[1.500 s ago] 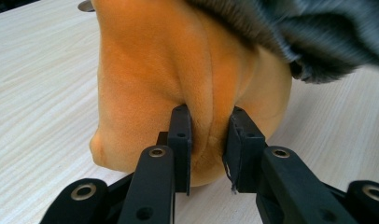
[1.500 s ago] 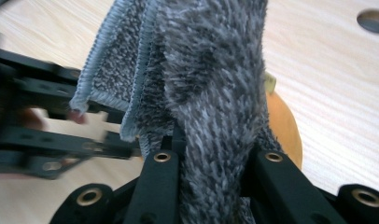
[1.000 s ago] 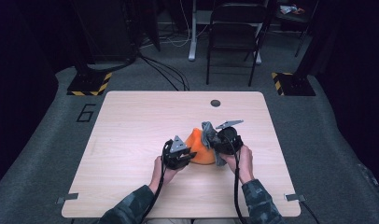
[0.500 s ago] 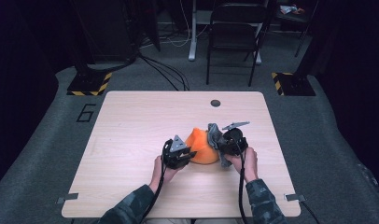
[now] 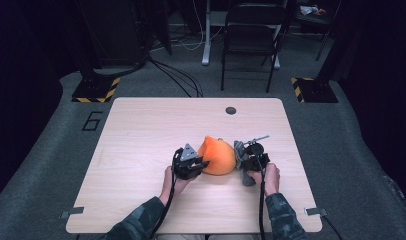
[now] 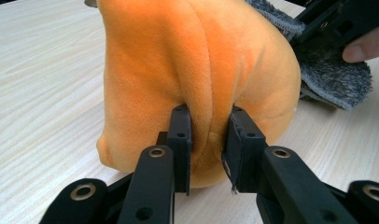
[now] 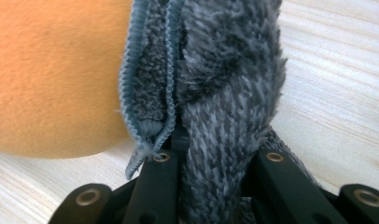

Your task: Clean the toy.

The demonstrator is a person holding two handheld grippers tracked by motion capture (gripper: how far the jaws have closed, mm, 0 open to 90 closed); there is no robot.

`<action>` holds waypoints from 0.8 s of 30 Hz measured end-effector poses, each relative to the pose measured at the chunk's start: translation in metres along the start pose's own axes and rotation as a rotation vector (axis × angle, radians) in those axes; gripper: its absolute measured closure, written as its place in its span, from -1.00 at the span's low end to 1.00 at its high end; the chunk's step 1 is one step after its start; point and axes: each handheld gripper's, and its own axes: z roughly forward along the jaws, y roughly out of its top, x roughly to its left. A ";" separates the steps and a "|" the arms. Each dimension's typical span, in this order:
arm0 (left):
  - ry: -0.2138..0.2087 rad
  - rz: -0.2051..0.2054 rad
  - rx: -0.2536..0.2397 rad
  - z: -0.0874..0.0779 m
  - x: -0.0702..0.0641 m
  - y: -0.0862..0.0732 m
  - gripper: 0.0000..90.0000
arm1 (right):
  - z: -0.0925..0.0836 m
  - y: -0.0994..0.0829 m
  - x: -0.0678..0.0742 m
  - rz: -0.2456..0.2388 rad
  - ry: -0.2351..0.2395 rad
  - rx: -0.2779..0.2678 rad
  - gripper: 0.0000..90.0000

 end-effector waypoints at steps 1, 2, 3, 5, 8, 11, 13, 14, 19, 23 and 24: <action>-0.001 -0.005 0.002 0.000 0.000 0.000 0.63 | -0.002 0.001 0.000 -0.009 -0.008 0.001 0.71; -0.001 -0.006 0.002 -0.001 0.001 0.000 0.63 | -0.005 0.003 0.001 -0.003 -0.008 0.002 0.71; 0.001 -0.005 0.004 -0.001 0.002 -0.001 0.63 | -0.009 0.004 0.000 -0.007 -0.013 -0.006 0.71; -0.002 -0.009 0.006 -0.002 0.003 -0.001 0.63 | -0.023 0.010 0.000 -0.006 -0.010 -0.053 0.72; -0.005 -0.009 0.006 -0.001 0.003 0.000 0.63 | -0.046 0.017 0.006 -0.008 0.008 -0.144 0.72; -0.003 -0.015 -0.001 -0.001 0.003 -0.001 0.62 | -0.063 0.026 0.023 -0.046 0.062 -0.202 0.72; -0.003 -0.017 0.003 -0.002 0.004 -0.002 0.61 | -0.059 0.029 0.034 -0.089 0.083 -0.171 0.72; 0.000 -0.014 0.006 -0.002 0.004 -0.001 0.58 | -0.052 0.029 0.041 -0.108 0.083 -0.142 0.72; 0.057 0.161 0.055 -0.009 -0.011 0.009 0.01 | -0.035 0.025 0.048 -0.119 0.028 -0.152 0.72; 0.103 0.203 0.085 0.002 -0.016 0.006 -0.21 | -0.034 0.024 0.043 -0.093 0.052 -0.175 0.72; 0.118 0.207 0.082 0.005 -0.016 0.004 -0.21 | -0.033 0.024 0.043 -0.091 0.061 -0.182 0.72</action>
